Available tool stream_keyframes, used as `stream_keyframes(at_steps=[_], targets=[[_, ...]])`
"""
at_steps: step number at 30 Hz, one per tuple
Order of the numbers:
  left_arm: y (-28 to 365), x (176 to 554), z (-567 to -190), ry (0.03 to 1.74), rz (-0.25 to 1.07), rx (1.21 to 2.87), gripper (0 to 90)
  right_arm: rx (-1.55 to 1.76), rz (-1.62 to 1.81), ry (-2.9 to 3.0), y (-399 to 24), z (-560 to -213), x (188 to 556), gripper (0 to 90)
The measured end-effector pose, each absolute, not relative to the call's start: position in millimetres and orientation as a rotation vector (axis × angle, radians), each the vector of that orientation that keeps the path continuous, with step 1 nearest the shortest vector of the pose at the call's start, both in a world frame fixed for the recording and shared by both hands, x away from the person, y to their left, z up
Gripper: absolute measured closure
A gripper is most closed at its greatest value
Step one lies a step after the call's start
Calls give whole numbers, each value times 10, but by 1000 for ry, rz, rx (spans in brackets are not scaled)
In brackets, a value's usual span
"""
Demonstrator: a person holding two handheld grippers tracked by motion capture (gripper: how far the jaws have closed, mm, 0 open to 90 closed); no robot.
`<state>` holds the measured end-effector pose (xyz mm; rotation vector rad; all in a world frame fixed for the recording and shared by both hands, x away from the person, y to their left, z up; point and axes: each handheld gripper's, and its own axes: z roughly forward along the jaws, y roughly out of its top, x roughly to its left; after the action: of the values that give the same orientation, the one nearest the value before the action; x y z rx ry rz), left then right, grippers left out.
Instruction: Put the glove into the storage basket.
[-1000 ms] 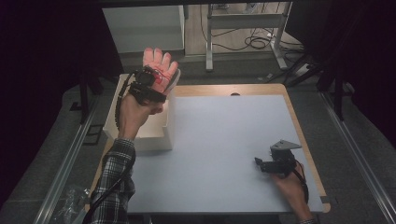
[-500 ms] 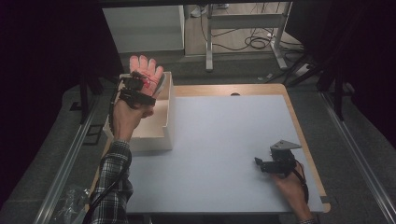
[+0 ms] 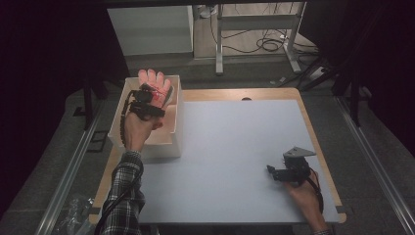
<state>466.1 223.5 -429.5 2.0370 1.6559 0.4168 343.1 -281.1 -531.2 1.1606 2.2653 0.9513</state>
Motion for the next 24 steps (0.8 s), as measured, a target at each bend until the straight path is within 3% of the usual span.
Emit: stream_keyframes(at_steps=[24], targets=[[2129, 4863, -4735, 1708, 331, 2086, 377, 1159, 952, 2265, -2811, -5312, 3431, 192]])
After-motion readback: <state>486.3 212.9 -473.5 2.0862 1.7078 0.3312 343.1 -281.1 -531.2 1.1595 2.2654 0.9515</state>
